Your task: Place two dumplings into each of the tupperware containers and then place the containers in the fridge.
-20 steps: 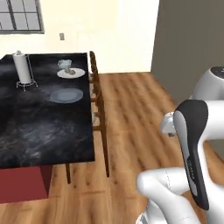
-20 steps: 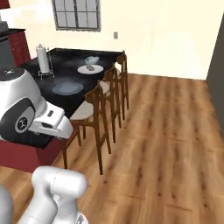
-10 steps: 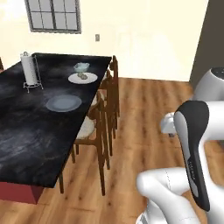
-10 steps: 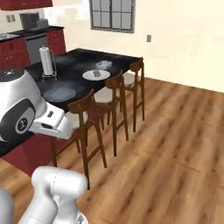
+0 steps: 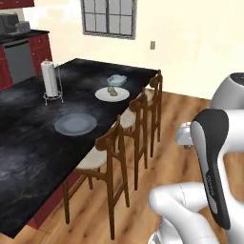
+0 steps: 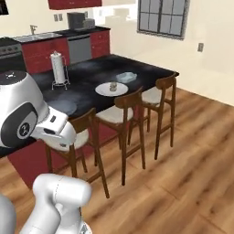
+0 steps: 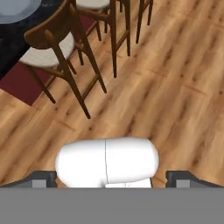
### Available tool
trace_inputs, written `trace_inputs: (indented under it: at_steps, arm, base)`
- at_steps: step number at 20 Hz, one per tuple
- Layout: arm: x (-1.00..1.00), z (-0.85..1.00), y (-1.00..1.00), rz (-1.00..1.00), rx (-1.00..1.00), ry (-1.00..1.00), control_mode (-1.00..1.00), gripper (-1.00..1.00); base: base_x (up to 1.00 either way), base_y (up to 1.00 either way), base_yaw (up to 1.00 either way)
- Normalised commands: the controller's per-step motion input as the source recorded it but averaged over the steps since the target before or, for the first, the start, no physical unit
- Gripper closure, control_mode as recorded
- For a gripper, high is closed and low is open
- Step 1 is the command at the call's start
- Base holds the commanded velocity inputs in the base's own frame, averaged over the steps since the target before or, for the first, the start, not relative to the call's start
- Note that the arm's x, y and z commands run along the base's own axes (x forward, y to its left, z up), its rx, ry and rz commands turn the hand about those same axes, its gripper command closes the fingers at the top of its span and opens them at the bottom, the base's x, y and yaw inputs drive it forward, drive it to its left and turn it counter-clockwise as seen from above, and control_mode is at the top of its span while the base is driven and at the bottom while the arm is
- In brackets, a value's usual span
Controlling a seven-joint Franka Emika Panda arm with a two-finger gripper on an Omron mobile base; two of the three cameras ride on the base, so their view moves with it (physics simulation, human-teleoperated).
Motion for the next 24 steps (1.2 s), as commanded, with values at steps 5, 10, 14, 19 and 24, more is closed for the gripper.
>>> trace_inputs:
  at_steps: [5, 10, 14, 19, 24]
  arm:
    - [0.0, 0.0, 0.0, 0.0, 0.0, 0.0, 1.0, -1.0]
    - [0.0, 0.0, 0.0, 0.0, 0.0, 0.0, 1.0, -1.0]
    - [0.0, 0.0, 0.0, 0.0, 0.0, 0.0, 1.0, -1.0]
    - [0.0, 0.0, 0.0, 0.0, 0.0, 0.0, 1.0, -1.0]
    - [0.0, 0.0, 0.0, 0.0, 0.0, 0.0, 1.0, -1.0]
  base:
    - [0.87, -0.89, 0.48]
    - [0.68, -0.94, 0.47]
    - [0.34, -1.0, 0.48]
    - [0.16, -1.0, 0.53]
    - [0.11, -1.0, 0.51]
